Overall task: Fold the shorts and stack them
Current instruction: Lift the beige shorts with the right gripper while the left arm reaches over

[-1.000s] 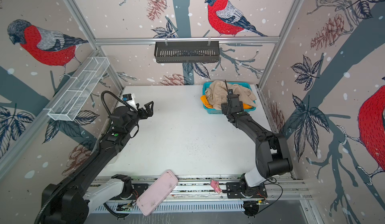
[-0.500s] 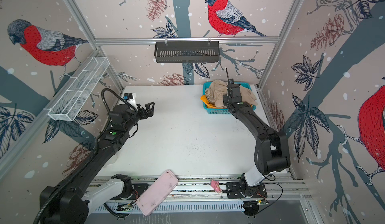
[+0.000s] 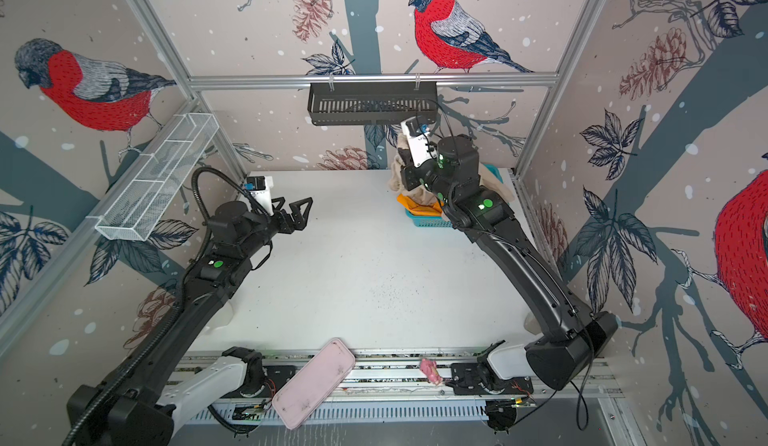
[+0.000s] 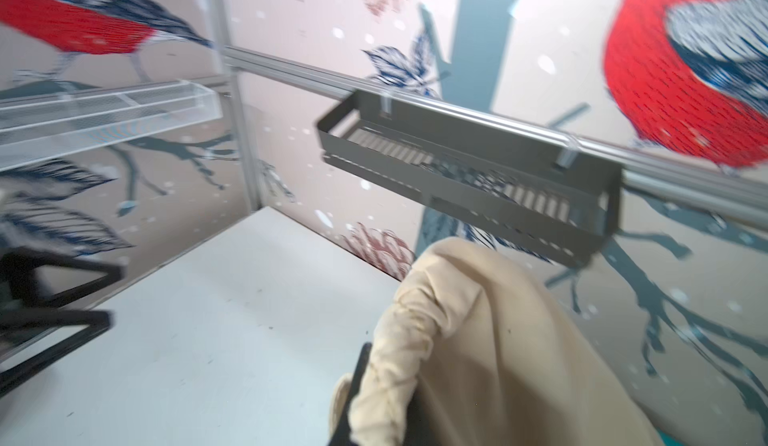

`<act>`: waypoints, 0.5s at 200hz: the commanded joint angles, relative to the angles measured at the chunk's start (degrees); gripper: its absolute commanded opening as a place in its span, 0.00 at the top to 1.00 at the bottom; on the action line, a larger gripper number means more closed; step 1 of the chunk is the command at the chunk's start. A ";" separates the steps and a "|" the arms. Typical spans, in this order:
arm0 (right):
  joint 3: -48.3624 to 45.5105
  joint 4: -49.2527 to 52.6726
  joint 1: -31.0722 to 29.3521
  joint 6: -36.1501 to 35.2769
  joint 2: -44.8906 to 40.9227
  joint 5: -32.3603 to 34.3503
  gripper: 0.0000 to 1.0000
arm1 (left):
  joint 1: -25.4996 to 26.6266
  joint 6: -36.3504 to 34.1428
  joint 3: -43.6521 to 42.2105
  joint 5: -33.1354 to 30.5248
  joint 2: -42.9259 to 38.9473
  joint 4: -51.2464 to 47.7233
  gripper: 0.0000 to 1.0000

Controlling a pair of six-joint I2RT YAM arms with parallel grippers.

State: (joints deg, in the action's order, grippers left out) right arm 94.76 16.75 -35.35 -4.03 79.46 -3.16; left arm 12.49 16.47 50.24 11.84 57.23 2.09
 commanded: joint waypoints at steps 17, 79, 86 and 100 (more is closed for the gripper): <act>5.79 1.42 -7.64 -4.57 -0.72 -4.67 0.98 | 0.06 -3.20 1.52 1.13 -3.97 -2.02 0.03; -1.01 0.56 -3.59 -3.26 -1.27 -6.66 0.98 | 0.24 -5.03 -3.68 11.66 -9.35 3.59 0.03; -3.15 -0.43 -1.54 -2.21 -2.12 -8.84 0.98 | 0.55 -4.91 -4.61 15.15 -8.29 5.66 0.03; -7.60 -3.53 2.82 0.77 -4.70 -14.90 0.98 | 1.49 -5.19 -5.50 19.94 -5.41 8.42 0.03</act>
State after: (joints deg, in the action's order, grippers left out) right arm 92.01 18.35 -37.47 -7.70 78.00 -9.21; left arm 12.97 12.03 46.39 20.14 48.66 3.90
